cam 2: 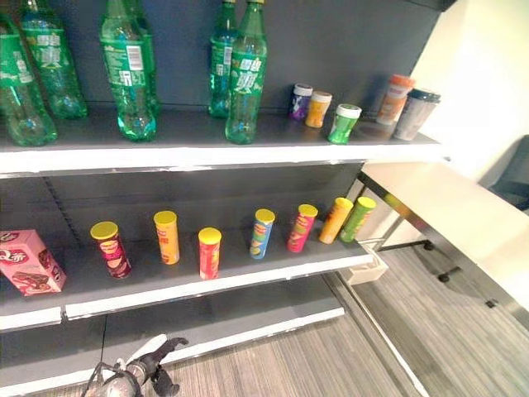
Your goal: Put the goods on the table back onto the shelves and tidy them up.
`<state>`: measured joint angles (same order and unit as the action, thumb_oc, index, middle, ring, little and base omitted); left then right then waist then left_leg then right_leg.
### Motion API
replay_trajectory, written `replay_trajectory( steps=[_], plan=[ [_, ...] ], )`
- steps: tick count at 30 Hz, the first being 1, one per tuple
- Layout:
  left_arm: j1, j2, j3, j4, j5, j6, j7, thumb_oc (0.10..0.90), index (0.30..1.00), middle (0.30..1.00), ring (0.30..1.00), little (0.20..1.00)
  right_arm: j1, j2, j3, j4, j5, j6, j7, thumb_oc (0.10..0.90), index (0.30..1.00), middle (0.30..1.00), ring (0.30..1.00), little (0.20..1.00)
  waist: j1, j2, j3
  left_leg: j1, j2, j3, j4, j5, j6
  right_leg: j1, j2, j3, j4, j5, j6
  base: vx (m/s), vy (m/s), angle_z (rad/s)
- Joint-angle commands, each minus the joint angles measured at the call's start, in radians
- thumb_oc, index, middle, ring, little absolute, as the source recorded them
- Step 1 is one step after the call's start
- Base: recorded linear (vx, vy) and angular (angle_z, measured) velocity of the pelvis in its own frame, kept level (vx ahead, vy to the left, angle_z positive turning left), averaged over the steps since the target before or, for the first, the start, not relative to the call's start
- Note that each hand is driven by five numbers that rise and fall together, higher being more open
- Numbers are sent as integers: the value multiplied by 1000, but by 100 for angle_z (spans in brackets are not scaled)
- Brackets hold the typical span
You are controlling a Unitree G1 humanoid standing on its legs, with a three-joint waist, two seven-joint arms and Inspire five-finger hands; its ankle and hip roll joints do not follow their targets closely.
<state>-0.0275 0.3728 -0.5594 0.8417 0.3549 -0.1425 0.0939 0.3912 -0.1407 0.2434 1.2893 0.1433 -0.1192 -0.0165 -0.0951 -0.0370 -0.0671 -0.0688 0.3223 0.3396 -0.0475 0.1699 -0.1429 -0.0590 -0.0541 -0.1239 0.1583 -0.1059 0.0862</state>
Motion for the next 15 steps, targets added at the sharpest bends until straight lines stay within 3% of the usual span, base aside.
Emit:
replay_trajectory(
  steps=[1, 3, 4, 5, 7, 10, 13, 15],
  plan=[
    [-140, 53, 27, -101, -9, -46, 28, 800, 900, 900, 900, 900, -14, -24, -7, -46, 31, -12, 2, 800, 900, 900, 900, 900, 1, -74, 63, 63, 1, -15, 289, -164, 22, -14, -27, 75, 18, 58, 30, 0, -1, 20],
    [-140, 53, 27, -101, -9, -46, 28, 800, 900, 900, 900, 900, -14, -24, -7, -46, 31, -12, 2, 800, 900, 900, 900, 900, 1, -74, 63, 63, 1, -15, 289, -164, 22, -14, -27, 75, 18, 58, 30, -19, 7, 7],
    [-212, 24, -5, -66, -31, -45, 29, 800, 900, 900, 900, 900, -120, -71, 39, 45, -111, 21, 13, 800, 900, 900, 900, 900, 37, -80, 113, -107, -97, -245, 287, -169, 51, -4, -24, 129, 21, 21, 9, -38, 14, -9],
    [-212, 24, -5, -66, -31, -45, 29, 800, 900, 900, 900, 900, -121, -71, 39, 45, -111, 21, 13, 800, 900, 900, 900, 900, 37, -80, 111, -107, -97, -246, 286, -167, 51, -5, -24, 129, 21, 21, 9, 3, 54, -4],
    [-250, 4, -42, -36, -34, -37, 31, 800, 900, 900, 900, 900, -180, -106, 64, 53, -159, 29, -7, 800, 900, 900, 900, 900, 68, -54, 137, -190, -107, -326, 158, -59, 27, 12, -14, 148, 21, -2, 5, 95, 113, -15],
    [-247, -17, -55, -4, -22, -34, 17, 800, 900, 900, 900, 900, -190, -107, 70, 48, -183, 24, 7, 800, 900, 900, 900, 900, 78, -34, 137, -168, -108, -330, 57, -47, 20, 32, -6, 159, 26, -31, 16, 187, 137, -42],
    [-258, -90, -76, 44, -70, -24, 13, 800, 900, 900, 900, 900, -263, -94, 96, 12, -215, 44, -34, 800, 900, 900, 900, 900, 52, -8, 92, -71, -152, -220, 17, -62, 29, 32, -103, 219, -35, 13, 67, 317, 366, -42],
    [-271, -99, -86, 36, -79, -24, 9, 800, 900, 900, 900, 900, -280, -99, 108, 4, -233, 52, -34, 800, 900, 900, 900, 900, 47, -9, 94, -51, -162, -191, 17, -76, 36, 20, -125, 241, -45, 32, 82, 75, 160, -75]
  ],
)
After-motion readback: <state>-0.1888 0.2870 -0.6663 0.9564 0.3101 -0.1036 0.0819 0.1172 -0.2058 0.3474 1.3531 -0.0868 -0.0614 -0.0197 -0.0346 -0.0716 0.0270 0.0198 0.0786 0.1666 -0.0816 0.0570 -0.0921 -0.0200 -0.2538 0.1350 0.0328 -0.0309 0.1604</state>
